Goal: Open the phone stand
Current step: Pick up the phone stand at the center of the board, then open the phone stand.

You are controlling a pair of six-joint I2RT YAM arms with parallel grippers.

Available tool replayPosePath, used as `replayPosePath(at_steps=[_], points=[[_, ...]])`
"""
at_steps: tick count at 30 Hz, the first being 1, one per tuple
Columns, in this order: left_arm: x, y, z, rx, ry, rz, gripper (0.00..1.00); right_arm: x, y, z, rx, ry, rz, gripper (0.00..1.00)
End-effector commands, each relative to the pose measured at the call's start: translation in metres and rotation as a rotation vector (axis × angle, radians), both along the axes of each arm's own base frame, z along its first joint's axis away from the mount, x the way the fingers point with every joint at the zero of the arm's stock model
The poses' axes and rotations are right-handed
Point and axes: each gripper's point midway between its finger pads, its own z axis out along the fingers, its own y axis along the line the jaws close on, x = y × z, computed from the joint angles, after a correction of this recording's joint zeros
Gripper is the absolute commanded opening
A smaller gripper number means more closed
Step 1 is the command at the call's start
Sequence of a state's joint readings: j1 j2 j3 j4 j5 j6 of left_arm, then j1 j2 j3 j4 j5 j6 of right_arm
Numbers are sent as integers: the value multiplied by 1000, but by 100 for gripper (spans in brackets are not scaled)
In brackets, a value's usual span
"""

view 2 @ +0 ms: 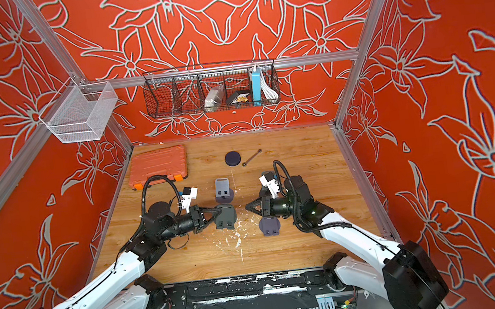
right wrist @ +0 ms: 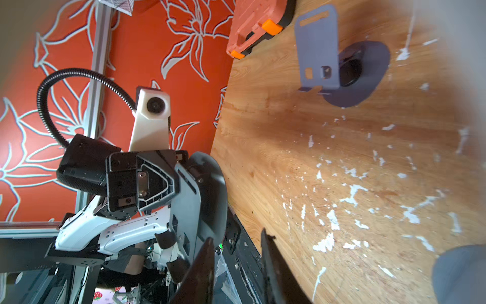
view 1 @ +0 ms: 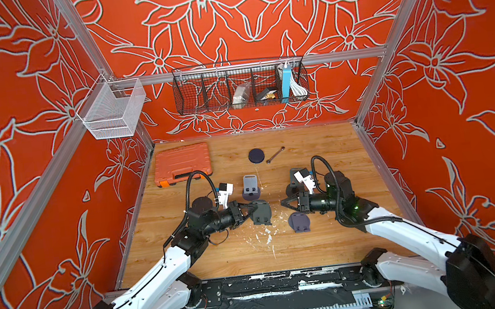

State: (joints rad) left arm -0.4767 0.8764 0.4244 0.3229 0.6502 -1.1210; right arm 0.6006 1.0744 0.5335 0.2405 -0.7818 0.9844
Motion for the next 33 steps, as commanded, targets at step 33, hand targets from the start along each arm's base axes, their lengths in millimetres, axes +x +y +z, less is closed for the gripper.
replayPosePath(at_steps=[33], points=[[-4,1,50,-96,-142,-16,0,-7,60,23,117,-39,91,29]])
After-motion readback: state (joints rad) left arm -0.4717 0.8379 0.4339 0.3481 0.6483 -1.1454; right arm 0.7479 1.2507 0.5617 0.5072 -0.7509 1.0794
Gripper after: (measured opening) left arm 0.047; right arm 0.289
